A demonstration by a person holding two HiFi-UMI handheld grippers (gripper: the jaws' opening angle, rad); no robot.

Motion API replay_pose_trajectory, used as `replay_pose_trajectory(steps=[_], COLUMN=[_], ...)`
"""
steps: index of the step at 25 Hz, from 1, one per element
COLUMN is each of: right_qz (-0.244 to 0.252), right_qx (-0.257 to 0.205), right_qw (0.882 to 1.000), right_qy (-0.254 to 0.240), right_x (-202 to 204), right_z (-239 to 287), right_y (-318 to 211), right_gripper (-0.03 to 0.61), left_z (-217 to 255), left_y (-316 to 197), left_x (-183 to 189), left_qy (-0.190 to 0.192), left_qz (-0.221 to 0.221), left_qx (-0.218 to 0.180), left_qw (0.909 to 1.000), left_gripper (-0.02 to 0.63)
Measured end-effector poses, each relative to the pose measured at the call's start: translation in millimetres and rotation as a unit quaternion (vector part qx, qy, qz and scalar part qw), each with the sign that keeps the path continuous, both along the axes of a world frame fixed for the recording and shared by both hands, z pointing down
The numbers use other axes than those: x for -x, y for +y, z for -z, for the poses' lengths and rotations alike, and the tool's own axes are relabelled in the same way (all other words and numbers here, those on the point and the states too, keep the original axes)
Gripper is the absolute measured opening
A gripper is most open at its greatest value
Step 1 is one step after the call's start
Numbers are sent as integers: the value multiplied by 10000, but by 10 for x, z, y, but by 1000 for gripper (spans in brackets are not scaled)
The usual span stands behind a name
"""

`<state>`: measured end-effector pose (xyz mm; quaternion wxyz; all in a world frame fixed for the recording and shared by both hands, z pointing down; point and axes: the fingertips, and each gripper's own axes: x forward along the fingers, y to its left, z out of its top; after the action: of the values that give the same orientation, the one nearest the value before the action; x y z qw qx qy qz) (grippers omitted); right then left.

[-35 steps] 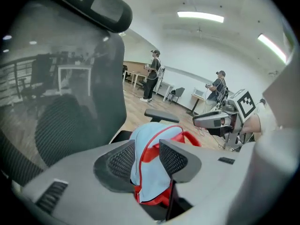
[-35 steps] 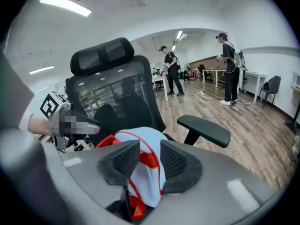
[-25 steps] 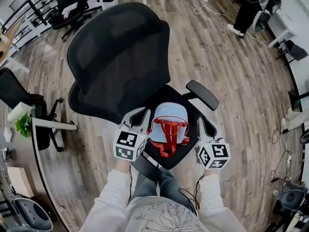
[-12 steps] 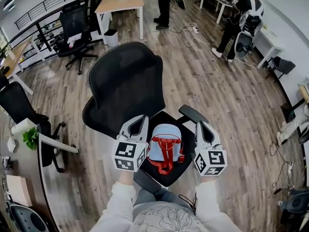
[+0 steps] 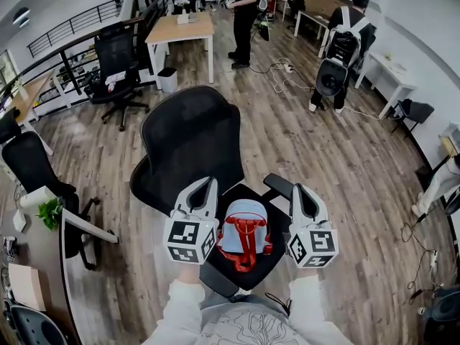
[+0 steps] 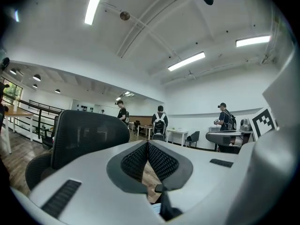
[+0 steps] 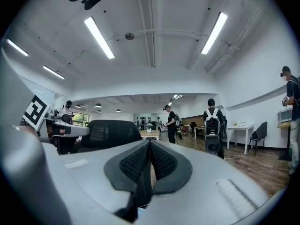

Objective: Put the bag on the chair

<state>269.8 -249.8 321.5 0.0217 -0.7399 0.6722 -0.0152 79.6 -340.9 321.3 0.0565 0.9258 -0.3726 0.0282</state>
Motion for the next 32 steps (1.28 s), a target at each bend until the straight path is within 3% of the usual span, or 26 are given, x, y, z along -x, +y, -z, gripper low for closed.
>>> replay_pose_trajectory(steps=[32], right_qz=[-32], right_qx=[-113], right_qw=[9999], right_qy=[17], right_x=[13], right_z=[148], right_y=[78], right_gripper=[15], left_z=[109], left_y=[121], left_x=[56], left_qy=[-84], left_qz=[55], left_qx=[-107], left_qw=[9999], left_gripper=[8])
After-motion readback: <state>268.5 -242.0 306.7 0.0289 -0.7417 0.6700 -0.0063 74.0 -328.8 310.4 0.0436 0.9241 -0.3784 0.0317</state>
